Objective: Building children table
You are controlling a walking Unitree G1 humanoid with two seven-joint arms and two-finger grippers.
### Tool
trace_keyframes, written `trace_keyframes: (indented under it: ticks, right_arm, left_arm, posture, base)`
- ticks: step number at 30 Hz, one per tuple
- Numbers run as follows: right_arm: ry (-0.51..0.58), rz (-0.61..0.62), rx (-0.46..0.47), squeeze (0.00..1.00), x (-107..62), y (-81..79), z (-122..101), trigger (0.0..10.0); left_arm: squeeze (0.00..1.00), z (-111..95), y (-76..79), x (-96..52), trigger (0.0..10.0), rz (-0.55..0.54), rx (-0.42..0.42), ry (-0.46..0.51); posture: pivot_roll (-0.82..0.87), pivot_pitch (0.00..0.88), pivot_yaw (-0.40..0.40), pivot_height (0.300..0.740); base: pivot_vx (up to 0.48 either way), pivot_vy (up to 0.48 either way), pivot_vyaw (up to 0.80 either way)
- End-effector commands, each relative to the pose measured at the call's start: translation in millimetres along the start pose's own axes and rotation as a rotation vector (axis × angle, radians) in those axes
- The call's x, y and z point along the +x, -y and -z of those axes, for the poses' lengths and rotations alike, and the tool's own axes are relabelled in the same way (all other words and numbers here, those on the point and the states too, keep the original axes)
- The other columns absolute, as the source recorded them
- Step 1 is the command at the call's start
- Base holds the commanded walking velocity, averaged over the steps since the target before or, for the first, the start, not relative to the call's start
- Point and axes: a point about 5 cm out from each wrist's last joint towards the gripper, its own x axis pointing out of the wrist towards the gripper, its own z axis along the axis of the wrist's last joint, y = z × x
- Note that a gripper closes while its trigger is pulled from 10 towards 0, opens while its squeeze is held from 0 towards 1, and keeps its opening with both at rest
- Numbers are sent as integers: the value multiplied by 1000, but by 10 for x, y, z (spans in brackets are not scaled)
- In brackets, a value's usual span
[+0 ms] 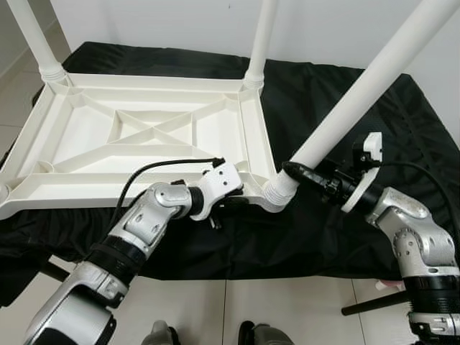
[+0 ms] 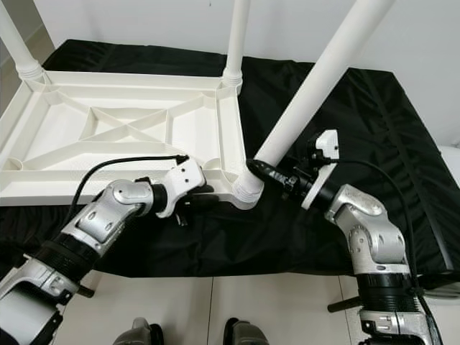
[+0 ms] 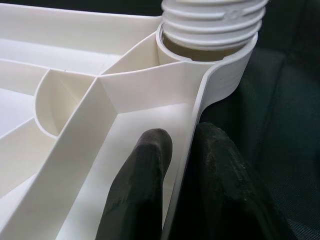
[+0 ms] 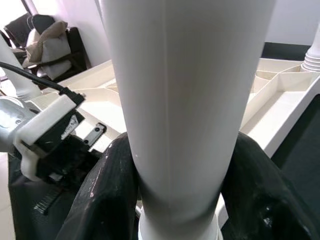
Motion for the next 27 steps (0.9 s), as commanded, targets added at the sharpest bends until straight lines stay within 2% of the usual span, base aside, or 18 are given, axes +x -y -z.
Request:
trace_keyframes:
  ticks: [1,15,19,27]
  right_arm:
    - [-45,17,12,0,-5,20,109,10000]
    - [-74,-20,-14,0,5,22,126,10000]
    - [-91,-91,-47,0,80,-65,126,10000]
    - [-106,-145,-70,0,179,-136,151,10000]
  left_arm:
    - [0,110,136,19,10000,97,-16,-51]
    - [0,104,154,3,10000,95,-18,-53]
    - [0,91,168,2,10000,93,-22,-52]
    - [0,79,167,0,10000,89,-22,-49]
  posture:
    - [-67,131,-38,740]
    - [-67,125,-37,740]
    - [-69,131,-42,740]
    - [-70,139,-45,740]
  base:
    - [0,0,0]
    - [0,0,0]
    - [0,0,0]
    - [0,0,0]
